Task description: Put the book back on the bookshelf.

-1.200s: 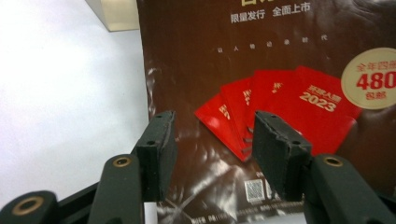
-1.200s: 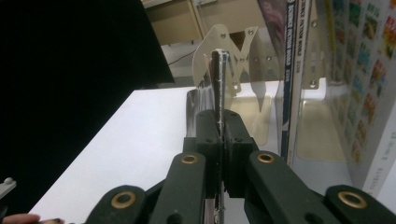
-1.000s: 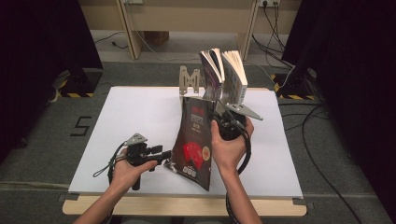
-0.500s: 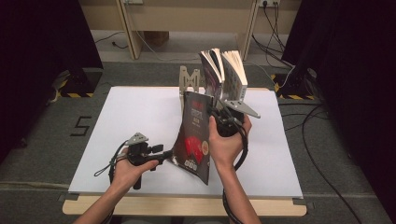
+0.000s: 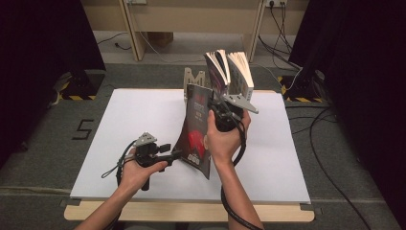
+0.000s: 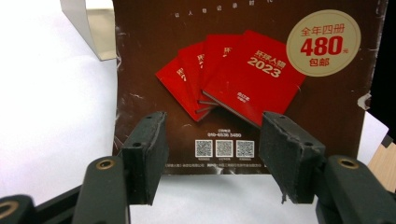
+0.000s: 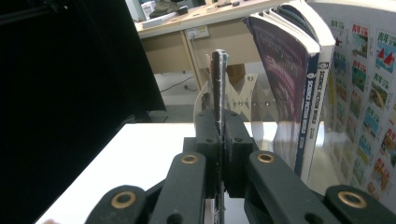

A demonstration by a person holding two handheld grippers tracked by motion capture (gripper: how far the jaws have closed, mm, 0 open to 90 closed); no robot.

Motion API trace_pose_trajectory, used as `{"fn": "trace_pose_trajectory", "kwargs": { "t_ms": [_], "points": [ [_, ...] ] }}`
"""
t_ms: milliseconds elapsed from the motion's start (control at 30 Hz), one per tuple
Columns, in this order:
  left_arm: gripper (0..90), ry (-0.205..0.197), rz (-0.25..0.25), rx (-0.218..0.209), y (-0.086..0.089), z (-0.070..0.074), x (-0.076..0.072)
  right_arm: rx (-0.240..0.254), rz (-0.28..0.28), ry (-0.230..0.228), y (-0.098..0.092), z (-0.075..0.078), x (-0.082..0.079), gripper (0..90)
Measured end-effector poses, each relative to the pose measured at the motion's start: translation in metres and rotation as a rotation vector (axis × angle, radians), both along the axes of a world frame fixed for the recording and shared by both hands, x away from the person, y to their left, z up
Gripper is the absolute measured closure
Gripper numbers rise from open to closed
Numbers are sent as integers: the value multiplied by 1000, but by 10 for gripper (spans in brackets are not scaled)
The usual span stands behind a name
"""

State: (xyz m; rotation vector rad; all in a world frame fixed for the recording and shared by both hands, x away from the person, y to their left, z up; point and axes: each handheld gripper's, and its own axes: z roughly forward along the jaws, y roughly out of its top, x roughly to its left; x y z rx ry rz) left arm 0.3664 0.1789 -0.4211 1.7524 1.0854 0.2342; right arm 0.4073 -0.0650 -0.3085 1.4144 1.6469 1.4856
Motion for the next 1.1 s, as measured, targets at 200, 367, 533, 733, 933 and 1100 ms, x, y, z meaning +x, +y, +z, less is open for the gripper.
{"fn": "trace_pose_trajectory", "kwargs": {
  "t_ms": [200, 367, 533, 733, 933, 1100],
  "points": [
    [397, -17, -5, -10, -3, 2, 1, 3, -14, -4, 2, -1, 3, 876],
    [393, -44, -34, -24, -15, 10, 0, 5, -28, -10, 5, -1, 7, 876],
    [383, -74, -60, -29, -28, 21, 2, 6, -37, -25, 10, 2, 9, 875],
    [373, -109, -84, -14, -43, 31, 4, 9, -36, -29, 13, 2, 12, 875],
    [368, -157, -104, 13, -57, 40, 8, 16, -42, -22, 18, 1, 12, 874],
    [365, -182, -114, 43, -67, 46, 10, 10, -39, -27, 21, 0, 13, 874]
  ]
}}
